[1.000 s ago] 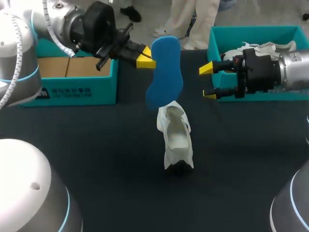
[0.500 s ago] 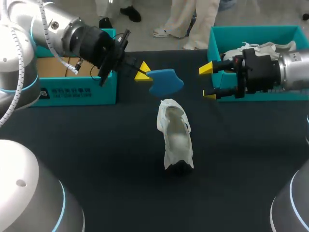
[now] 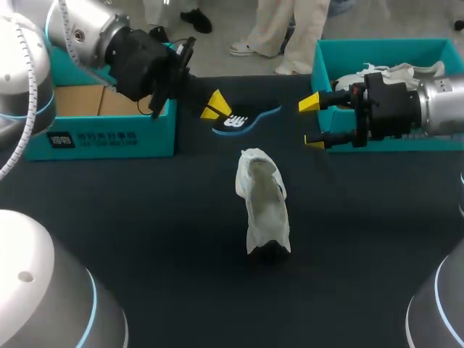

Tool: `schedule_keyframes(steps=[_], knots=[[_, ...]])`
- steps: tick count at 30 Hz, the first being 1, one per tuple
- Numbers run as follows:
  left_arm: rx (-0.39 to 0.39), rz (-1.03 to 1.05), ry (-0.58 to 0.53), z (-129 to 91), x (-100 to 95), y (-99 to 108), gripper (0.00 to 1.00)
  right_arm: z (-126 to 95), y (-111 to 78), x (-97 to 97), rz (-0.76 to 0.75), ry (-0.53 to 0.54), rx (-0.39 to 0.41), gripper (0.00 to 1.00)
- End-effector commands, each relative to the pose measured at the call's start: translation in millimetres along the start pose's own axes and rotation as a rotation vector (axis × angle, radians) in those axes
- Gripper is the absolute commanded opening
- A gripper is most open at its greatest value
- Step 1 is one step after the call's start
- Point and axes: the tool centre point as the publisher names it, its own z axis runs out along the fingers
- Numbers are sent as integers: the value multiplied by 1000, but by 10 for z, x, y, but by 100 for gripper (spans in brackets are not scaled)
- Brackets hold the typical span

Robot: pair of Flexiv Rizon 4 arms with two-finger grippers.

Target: Take the shoe out of the shoebox, open the shoe tongue, remove and reinsert the insole, then place the shoe into the shoebox

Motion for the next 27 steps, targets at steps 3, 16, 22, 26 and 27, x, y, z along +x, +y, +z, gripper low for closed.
schedule_keyframes(steps=[3, 16, 22, 26, 27], knots=[[-22, 119, 37, -17, -24, -14, 0, 14, -1, 1, 0, -2, -1, 100], [-256, 314, 70, 122, 220, 345, 0, 14, -1, 1, 0, -2, -1, 100], [-308, 323, 66, 222, 342, 515, 0, 34, 10, 92, -2, -2, -16, 100], [-364, 349, 71, 309, 410, 624, 0, 80, 37, 111, 2, 3, -13, 100], [-374, 346, 65, 330, 418, 652, 0, 100, 49, 110, 11, 4, -9, 100]])
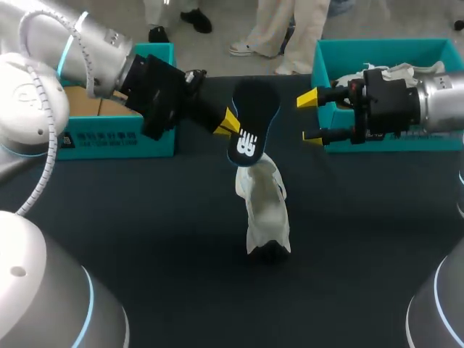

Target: Take the shoe out of the shoebox, open the shoe tongue, remove and reinsert the insole, then place the shoe into the shoebox

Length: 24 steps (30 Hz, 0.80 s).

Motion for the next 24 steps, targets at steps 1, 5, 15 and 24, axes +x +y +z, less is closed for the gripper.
schedule_keyframes(steps=[1, 5, 15, 24], knots=[[-89, 16, -22, 166, 69, 10, 0, 95, 42, 2, 19, -2, 13, 100], [-136, 15, -35, 257, 86, 40, 0, 185, 71, 6, 40, 4, 35, 100], [-233, -5, -68, 388, 59, 88, 0, 297, 139, 15, 60, 25, 50, 56], [-265, -12, -58, 409, 84, 137, 0, 366, 140, -8, 80, 43, 64, 47]])
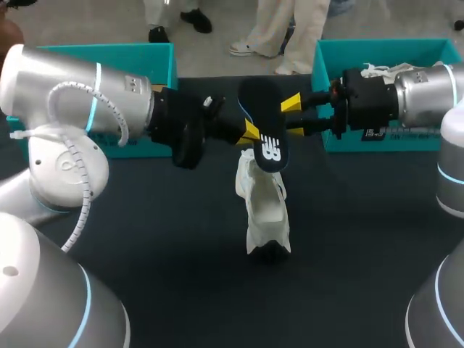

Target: Take the shoe out of the shoebox, open the shoe tongue, remove and reinsert the insole, then place the shoe into the shoebox

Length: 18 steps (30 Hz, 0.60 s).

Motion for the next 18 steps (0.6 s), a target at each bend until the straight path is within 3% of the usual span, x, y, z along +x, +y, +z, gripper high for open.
schedule_keyframes(steps=[1, 12, 14, 16, 18], knots=[[-11, 2, 6, 31, 20, -20, 0, 74, 38, -20, 1, 7, 11, 47], [-1, 17, 4, 120, 23, -61, 0, 125, 54, -22, 1, 14, 22, 44], [-4, 17, 4, 121, 23, -62, 0, 129, 51, -26, 2, 14, 24, 34], [-7, 15, 4, 123, 25, -60, 0, 131, 41, -35, 5, 14, 22, 15], [-13, 16, 5, 123, 35, -45, 0, 134, 30, -45, 8, 16, 21, 2]])
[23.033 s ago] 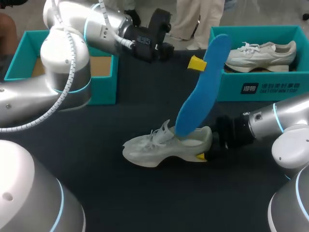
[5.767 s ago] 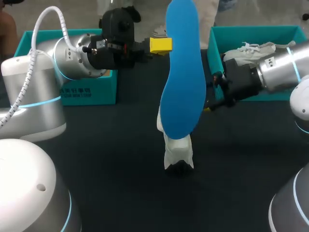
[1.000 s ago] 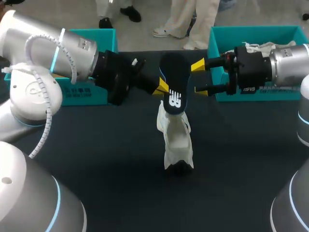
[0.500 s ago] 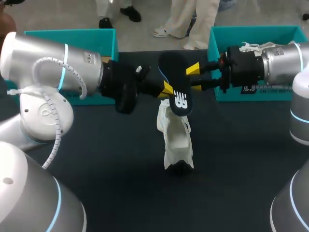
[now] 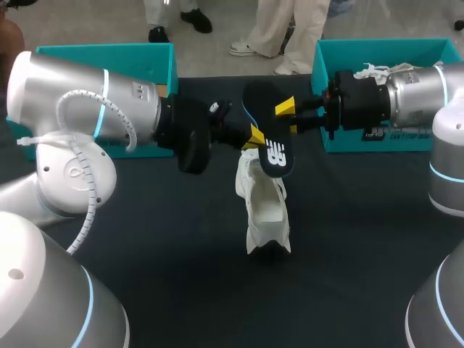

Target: Take the shoe out of the shoebox, open the shoe tongue, remove and reinsert the insole, then place the shoe into the shoebox

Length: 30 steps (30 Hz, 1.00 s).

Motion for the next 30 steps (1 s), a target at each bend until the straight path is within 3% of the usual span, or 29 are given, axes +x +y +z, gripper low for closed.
schedule_keyframes(steps=[1, 7, 9, 10, 11, 21, 30], knots=[[-10, 0, 2, 20, 19, 11, 0, 30, -5, -23, 4, 0, -2, 0], [10, 6, -12, -27, 14, 9, 0, 40, -8, -52, 5, 2, -4, 0], [25, 7, -7, -41, 14, 7, 36, 40, -5, -60, -1, 5, -6, 0], [28, 16, 1, -57, 18, 10, 79, 38, -1, -67, -2, 6, -7, 0], [35, 23, 9, -70, 24, 14, 100, 38, 1, -70, -2, 4, -7, 0], [70, 46, 143, -245, 86, 105, 100, 9, 4, -139, 1, -6, -12, 0], [111, -13, 447, -330, 135, 219, 100, 41, 21, -238, -4, -36, -11, 0]])
